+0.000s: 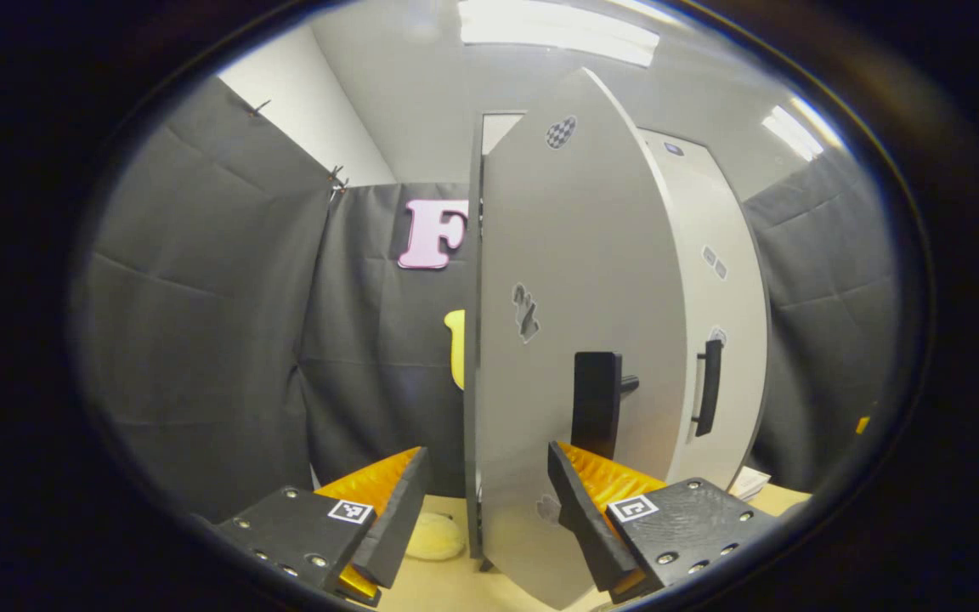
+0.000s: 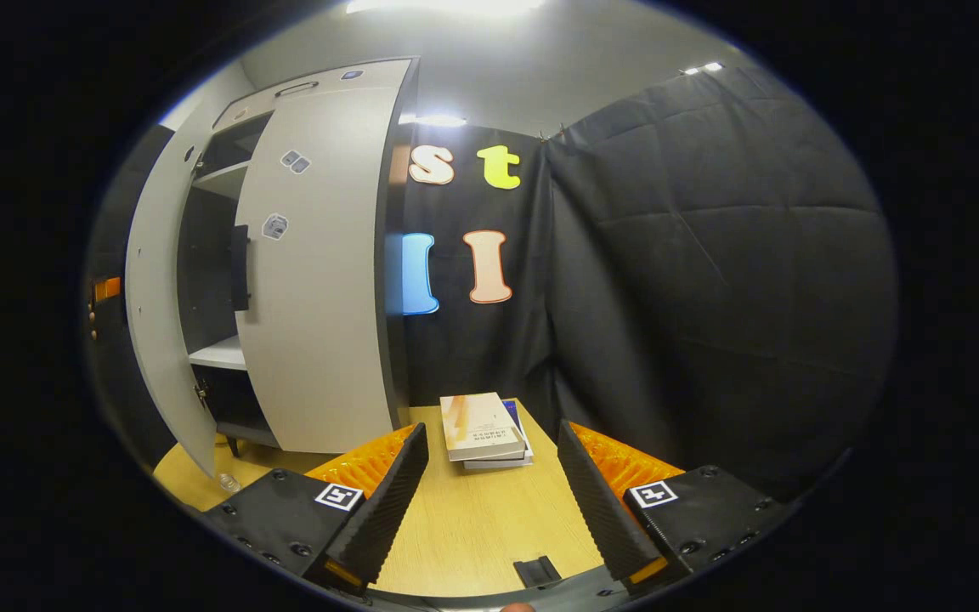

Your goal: Grasp the bottle in the cabinet with the left hand and place it on the coaster, then close the right door with the right hand and the left door with the left hand.

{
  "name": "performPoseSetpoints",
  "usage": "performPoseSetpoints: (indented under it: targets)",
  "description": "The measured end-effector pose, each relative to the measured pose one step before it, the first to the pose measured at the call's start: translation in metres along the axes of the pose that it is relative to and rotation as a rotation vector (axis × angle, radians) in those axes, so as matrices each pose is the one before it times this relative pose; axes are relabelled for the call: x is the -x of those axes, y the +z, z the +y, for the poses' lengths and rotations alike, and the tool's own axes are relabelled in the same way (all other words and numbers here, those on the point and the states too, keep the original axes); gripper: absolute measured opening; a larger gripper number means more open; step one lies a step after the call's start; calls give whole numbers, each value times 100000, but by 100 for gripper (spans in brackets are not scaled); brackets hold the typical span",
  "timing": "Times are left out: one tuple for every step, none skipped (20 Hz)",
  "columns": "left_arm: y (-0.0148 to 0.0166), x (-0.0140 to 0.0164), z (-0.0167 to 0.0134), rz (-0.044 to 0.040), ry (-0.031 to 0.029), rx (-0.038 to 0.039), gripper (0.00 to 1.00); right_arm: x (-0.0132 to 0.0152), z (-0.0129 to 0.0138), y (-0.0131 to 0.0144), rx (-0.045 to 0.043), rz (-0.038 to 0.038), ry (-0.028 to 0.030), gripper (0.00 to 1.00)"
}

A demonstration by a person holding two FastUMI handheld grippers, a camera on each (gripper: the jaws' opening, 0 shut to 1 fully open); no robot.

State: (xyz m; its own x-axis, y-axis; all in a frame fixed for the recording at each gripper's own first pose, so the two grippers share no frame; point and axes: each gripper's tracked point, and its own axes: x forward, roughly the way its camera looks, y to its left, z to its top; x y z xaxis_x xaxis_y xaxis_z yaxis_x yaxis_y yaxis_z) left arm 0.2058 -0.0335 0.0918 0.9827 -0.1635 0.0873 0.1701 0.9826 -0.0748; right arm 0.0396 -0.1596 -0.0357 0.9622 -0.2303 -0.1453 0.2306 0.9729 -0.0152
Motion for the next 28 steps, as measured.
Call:
performPoseSetpoints:
  targets:
    - [-16,-326,-364,51,-464,784,84,71,-365,-35,-521,33,-630,98]
    - [-26,-300,-412,106,-716,937,85,321,-303,-48,-554,35,-678,98]
    - [62,-440,-374,86,-976,854,86,145,-261,10,-368,58,-647,98]
    - [-178,-403,-36,130,-1147,627,86,101,-312,-164,-98,178,-784,98]
    - [29,-234,-374,53,-1311,480,86,246,-397,4,55,129,-753,98]
    - [-22,-686,-667,100,-1480,237,86,208,-248,-193,44,216,-544,98]
    - [-11,-598,-877,-81,-1442,-108,86,199,-310,-128,98,348,-669,98]
    - [-24,-210,-1292,-199,-1061,-442,86,99,-267,-167,119,214,-628,98]
    - [-16,-197,-1064,-77,-1306,-428,85,120,-303,-68,59,239,-593,98]
    - [-174,-410,-1085,26,-1185,-232,84,142,-259,-140,-123,329,-529,98]
    - [-51,-443,-867,-26,-1094,13,85,109,-187,-59,-216,272,-418,98]
    - [54,-281,-216,33,93,-518,86,267,-273,-83,-318,164,-299,98]
    - [-28,-304,-182,-448,209,-971,85,254,-185,0,-336,-164,-330,98]
    - [-195,-218,-214,-229,361,-350,85,282,-223,96,-424,-343,-119,98]
    - [-29,-155,-109,-110,124,-23,85,215,-144,120,-343,-210,97,98]
    - [-122,-300,-103,-82,41,125,85,-145,-97,23,-95,-123,-78,98]
    - [-22,-102,-155,-1,-11,97,86,92,-125,73,72,-68,-25,98]
    - [-51,-142,135,-38,111,107,86,149,-65,-2,133,-11,127,98]
    - [16,100,86,-189,277,-50,86,-44,38,59,-26,-95,297,98]
    - [-121,-28,-8,-77,363,-548,85,-126,167,-56,-23,-149,678,98]
    - [34,98,87,-65,886,-1014,86,-113,124,117,115,-203,625,98]
    - [-40,7,103,63,1015,-1130,85,-116,12,113,296,-277,691,98]
    - [68,132,110,-67,1090,-855,86,-108,43,216,232,-287,738,98]
    - [-35,147,32,-229,928,-518,85,59,48,84,26,-417,895,98]
    - [63,318,74,-301,869,-268,86,-103,126,228,-101,-599,1197,98]
    - [65,632,281,-164,1229,-299,86,-165,147,233,-15,-831,1459,98]
    - [74,788,348,89,1168,-602,85,-184,144,209,150,-885,1518,98]
    - [-7,1524,189,43,1375,-802,85,-189,190,197,250,-720,1700,98]
